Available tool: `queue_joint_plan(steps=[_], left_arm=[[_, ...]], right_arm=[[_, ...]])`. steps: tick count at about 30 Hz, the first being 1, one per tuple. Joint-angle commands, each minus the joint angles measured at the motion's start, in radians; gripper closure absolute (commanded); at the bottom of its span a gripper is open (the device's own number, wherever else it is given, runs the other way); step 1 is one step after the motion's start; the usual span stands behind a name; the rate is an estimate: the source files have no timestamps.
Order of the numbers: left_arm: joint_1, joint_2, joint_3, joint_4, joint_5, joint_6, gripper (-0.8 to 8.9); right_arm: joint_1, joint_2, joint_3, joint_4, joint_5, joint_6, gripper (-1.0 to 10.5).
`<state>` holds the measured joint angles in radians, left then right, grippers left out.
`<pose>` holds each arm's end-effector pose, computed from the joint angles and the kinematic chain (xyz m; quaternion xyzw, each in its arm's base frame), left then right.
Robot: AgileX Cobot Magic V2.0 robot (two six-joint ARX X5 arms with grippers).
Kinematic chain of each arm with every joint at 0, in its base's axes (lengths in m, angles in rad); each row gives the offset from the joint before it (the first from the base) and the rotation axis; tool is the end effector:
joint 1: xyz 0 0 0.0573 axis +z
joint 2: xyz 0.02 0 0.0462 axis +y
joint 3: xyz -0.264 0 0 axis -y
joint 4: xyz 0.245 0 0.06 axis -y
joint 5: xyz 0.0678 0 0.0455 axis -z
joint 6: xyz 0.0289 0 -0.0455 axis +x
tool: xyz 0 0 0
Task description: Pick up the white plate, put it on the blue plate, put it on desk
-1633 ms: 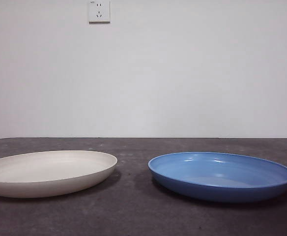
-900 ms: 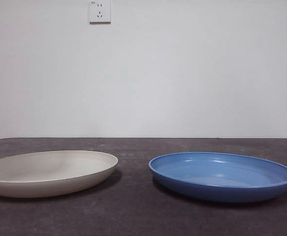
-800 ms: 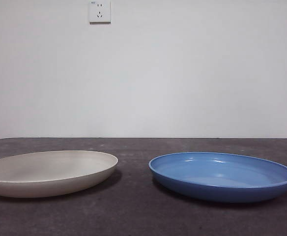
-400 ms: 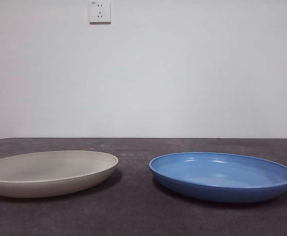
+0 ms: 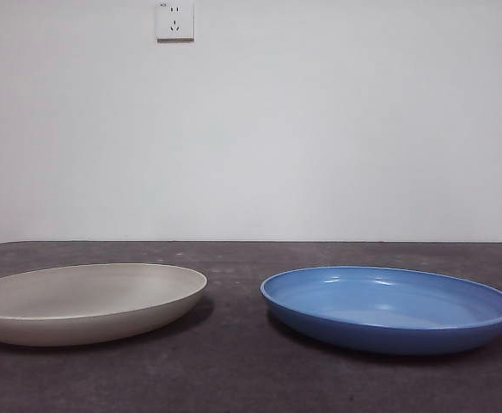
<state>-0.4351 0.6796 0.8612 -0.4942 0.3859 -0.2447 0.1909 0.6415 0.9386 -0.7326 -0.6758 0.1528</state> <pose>0.1176 -0.0667 0.3436 -0.1067 0.2026 -0.3723 0.8994 0.1017 0.0381 0.3525 0.1193 0.2404 0.3928 0.8796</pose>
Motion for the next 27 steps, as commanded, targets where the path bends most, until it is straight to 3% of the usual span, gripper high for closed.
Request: queue_joint_plan(steps=[1, 7, 11, 19, 27], left_arm=[[-0.005, 0.004, 0.021, 0.01, 0.004, 0.016, 1.81], [-0.005, -0.002, 0.023, -0.005, 0.005, -0.03, 1.85], [0.018, 0.01, 0.058, -0.103, 0.005, -0.056, 1.87], [0.161, 0.158, 0.231, -0.352, 0.027, -0.018, 1.87], [0.34, 0.374, 0.273, -0.401, 0.17, 0.005, 1.87]], right_arm=[[0.003, 0.004, 0.018, 0.006, 0.022, -0.011, 3.5], [0.003, 0.003, 0.018, 0.006, 0.05, -0.011, 3.5], [0.003, 0.003, 0.018, 0.006, 0.048, -0.011, 3.5], [0.003, 0.004, 0.018, 0.006, 0.037, -0.002, 3.5], [0.003, 0.004, 0.018, 0.006, 0.009, 0.015, 3.5]])
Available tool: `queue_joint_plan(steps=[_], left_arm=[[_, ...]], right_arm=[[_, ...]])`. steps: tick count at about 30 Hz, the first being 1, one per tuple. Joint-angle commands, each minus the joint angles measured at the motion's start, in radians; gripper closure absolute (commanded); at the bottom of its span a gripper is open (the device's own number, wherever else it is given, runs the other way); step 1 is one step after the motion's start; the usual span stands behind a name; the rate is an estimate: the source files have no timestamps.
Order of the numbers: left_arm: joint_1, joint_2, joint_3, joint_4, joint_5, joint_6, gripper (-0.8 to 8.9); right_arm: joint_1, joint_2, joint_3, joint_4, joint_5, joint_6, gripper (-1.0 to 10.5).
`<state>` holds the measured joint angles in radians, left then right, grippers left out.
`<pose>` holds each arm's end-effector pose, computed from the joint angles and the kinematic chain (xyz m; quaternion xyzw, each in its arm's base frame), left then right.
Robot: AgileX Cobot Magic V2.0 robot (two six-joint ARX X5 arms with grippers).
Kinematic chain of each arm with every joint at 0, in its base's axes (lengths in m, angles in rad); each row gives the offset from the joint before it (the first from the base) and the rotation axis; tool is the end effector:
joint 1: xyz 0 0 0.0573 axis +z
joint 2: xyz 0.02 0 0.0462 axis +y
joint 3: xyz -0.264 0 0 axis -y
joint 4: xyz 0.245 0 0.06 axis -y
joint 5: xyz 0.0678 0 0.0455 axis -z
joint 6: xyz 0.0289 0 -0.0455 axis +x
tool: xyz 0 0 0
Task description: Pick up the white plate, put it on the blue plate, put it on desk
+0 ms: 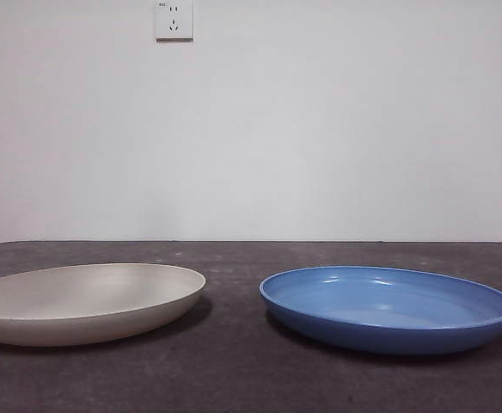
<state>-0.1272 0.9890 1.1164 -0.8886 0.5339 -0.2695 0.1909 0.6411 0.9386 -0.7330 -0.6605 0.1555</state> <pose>0.1741 -0.0371 0.3508 -0.1923 0.4010 -0.2497 0.8601 0.1019 0.0378 0.3523 0.1192 0.2408 0.3857 0.8827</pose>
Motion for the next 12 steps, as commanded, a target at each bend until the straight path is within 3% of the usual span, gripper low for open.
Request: queue_joint_plan(steps=[1, 12], left_arm=[[0.055, 0.108, 0.018, -0.014, 0.021, 0.046, 1.87], [0.173, 0.468, 0.018, 0.005, 0.021, 0.169, 1.87]], right_arm=[[0.003, 0.004, 0.018, 0.006, -0.01, 0.015, 3.5], [0.003, 0.004, 0.018, 0.005, -0.024, 0.017, 3.5]])
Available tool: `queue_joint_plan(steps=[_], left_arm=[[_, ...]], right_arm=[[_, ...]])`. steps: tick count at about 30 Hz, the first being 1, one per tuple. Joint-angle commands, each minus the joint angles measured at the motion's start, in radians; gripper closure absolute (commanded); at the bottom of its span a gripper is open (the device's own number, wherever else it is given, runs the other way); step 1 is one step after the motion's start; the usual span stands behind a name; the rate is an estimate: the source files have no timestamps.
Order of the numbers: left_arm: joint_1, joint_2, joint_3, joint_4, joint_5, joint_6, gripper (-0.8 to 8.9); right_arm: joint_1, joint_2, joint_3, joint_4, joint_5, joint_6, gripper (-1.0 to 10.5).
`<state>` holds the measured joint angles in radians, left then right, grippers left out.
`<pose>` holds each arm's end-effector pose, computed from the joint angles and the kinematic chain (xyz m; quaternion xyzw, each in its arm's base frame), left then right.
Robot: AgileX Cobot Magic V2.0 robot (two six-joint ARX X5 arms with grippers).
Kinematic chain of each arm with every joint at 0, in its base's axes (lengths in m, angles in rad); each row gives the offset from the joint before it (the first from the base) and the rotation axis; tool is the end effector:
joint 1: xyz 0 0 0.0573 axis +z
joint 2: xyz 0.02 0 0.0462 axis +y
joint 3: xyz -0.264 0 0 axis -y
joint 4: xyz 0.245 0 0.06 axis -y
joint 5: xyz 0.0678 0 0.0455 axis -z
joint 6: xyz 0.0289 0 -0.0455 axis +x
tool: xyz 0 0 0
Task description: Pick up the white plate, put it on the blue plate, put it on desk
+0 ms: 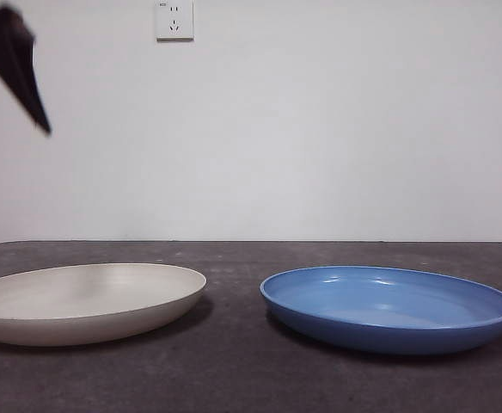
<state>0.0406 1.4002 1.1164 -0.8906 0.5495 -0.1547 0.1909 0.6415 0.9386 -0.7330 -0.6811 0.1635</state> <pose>0.2633 -0.0044 0.2674 -0.2229 0.5447 -0.1680 0.7908 0.1016 0.0382 0.3525 0.1246 0.2427 0.3938 0.8778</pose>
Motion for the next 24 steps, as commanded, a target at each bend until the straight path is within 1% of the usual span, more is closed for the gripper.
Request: queue_joint_plan(steps=[1, 8, 13, 15, 19, 23, 24], left_arm=[[0.009, 0.087, 0.018, 0.018, 0.005, 0.063, 1.87], [0.019, 0.246, 0.018, 0.101, 0.009, 0.068, 1.87], [0.019, 0.33, 0.018, 0.115, 0.01, 0.076, 1.88], [0.017, 0.352, 0.018, 0.115, 0.022, 0.085, 1.88], [0.017, 0.383, 0.018, 0.127, 0.086, 0.092, 1.89], [0.017, 0.396, 0.018, 0.128, 0.085, 0.091, 2.04], [0.017, 0.398, 0.018, 0.128, 0.085, 0.091, 2.25]], right_arm=[[0.003, 0.004, 0.018, 0.005, -0.003, 0.008, 3.5], [0.003, 0.004, 0.018, 0.005, -0.003, 0.013, 3.5], [0.003, 0.004, 0.018, 0.005, -0.002, 0.019, 3.5], [0.003, 0.004, 0.018, 0.005, -0.002, 0.019, 3.5], [0.003, 0.004, 0.018, 0.005, 0.001, 0.019, 3.5], [0.003, 0.004, 0.018, 0.005, 0.001, 0.019, 3.5], [0.003, 0.004, 0.018, 0.005, 0.002, 0.019, 3.5]])
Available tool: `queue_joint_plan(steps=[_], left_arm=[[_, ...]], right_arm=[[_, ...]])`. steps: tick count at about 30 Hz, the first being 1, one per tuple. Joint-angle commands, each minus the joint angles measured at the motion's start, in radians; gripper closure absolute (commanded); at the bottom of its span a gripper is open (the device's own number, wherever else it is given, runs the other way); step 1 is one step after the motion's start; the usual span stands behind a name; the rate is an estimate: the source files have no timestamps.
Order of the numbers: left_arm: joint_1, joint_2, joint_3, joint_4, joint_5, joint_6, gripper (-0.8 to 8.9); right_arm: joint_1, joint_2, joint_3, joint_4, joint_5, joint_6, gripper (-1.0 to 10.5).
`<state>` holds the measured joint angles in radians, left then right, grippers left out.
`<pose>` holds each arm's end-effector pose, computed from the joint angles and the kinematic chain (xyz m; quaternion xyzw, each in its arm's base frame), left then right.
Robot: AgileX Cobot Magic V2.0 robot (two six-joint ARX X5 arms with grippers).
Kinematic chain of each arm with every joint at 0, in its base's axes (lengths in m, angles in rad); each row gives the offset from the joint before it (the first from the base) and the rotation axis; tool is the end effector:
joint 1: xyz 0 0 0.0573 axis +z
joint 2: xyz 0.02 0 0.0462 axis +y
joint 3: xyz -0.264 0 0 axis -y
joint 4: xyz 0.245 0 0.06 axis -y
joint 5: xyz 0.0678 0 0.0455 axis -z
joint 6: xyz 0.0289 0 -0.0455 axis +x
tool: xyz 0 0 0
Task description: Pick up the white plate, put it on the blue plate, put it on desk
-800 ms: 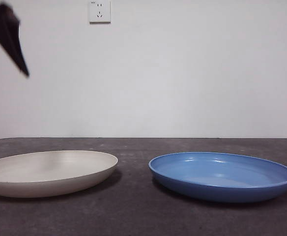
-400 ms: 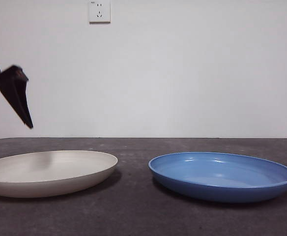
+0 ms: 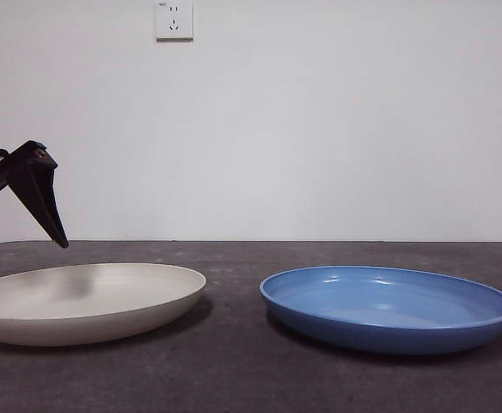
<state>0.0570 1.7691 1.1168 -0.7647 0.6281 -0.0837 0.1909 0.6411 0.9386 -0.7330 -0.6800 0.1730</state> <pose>0.3176 0.0011 0.1712 -0.2489 0.6213 -0.1881 0.7188 0.1015 0.0381 0.3525 0.1286 0.2444 0.3922 0.8774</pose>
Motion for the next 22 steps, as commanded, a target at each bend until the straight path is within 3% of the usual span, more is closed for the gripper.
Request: queue_joint_plan(steps=[1, 4, 7, 14, 22], left_arm=[[0.0, 0.031, 0.017, 0.002, 0.006, 0.02, 2.56], [0.0, 0.034, 0.017, 0.001, -0.005, 0.02, 3.79], [0.0, 0.034, 0.017, -0.002, -0.035, 0.02, 5.74], [0.001, 0.034, 0.017, -0.005, -0.083, 0.029, 7.78], [0.001, 0.034, 0.029, -0.01, -0.083, 0.046, 8.07]], right_arm=[[0.003, 0.005, 0.018, 0.005, 0.001, 0.01, 3.5], [0.003, 0.005, 0.018, 0.006, 0.009, 0.01, 3.5], [0.003, 0.005, 0.018, 0.006, 0.026, 0.01, 3.5], [0.003, 0.005, 0.018, 0.006, 0.027, 0.01, 3.5], [0.003, 0.004, 0.018, 0.005, 0.026, 0.01, 3.5]])
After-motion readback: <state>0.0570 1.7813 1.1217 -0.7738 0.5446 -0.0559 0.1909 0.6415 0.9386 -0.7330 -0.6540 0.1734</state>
